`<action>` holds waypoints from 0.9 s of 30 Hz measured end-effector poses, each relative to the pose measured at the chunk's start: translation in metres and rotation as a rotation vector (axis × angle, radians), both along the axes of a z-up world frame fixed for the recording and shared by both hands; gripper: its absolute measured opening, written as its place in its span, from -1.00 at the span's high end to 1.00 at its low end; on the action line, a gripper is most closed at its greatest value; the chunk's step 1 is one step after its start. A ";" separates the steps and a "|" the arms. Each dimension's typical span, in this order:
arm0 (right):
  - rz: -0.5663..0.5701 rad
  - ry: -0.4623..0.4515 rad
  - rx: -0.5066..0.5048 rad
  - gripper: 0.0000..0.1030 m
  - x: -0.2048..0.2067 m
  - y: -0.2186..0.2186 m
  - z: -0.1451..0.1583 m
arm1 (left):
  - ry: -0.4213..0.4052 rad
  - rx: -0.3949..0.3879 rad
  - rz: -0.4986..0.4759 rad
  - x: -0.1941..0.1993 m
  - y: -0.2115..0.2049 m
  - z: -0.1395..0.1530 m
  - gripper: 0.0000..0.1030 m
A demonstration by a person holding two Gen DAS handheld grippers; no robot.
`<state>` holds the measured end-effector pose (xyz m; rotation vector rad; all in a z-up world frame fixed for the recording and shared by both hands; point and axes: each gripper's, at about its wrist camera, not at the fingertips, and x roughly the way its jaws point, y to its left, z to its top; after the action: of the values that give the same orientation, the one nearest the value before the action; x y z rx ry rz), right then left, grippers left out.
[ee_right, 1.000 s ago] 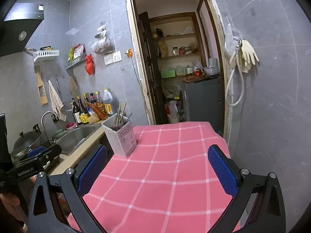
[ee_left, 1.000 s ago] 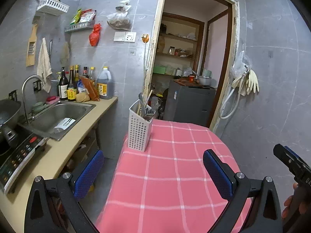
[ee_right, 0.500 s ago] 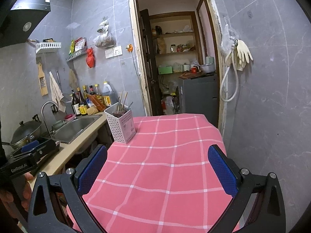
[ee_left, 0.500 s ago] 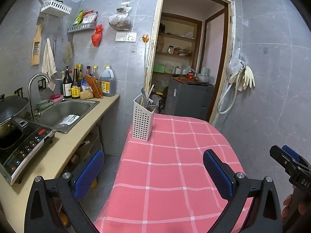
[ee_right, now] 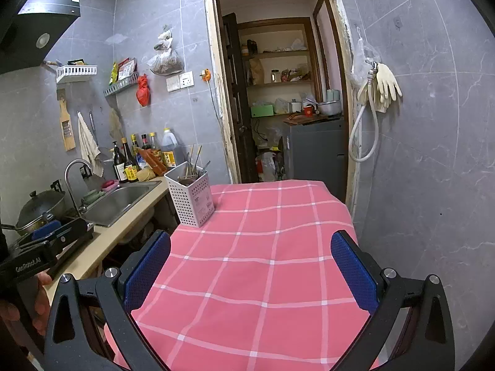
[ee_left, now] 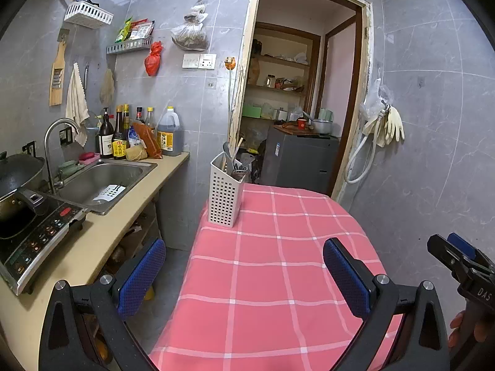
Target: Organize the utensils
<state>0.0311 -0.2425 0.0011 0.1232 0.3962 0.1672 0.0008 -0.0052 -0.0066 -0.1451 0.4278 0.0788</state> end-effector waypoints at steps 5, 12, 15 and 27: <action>0.000 0.001 0.002 -0.98 0.000 0.000 0.000 | 0.001 0.001 0.001 0.002 0.001 0.001 -0.99; 0.000 0.003 0.002 -0.98 0.000 0.002 0.000 | -0.001 0.001 0.001 0.002 0.001 0.001 -0.99; 0.001 0.003 0.001 -0.98 0.000 0.002 0.000 | 0.001 0.000 0.000 0.002 0.001 0.001 -0.99; 0.003 0.005 0.002 -0.98 0.000 0.004 0.000 | 0.003 0.001 0.000 0.001 0.000 0.001 -0.99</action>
<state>0.0312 -0.2384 0.0010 0.1250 0.4016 0.1703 0.0022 -0.0055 -0.0056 -0.1439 0.4310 0.0796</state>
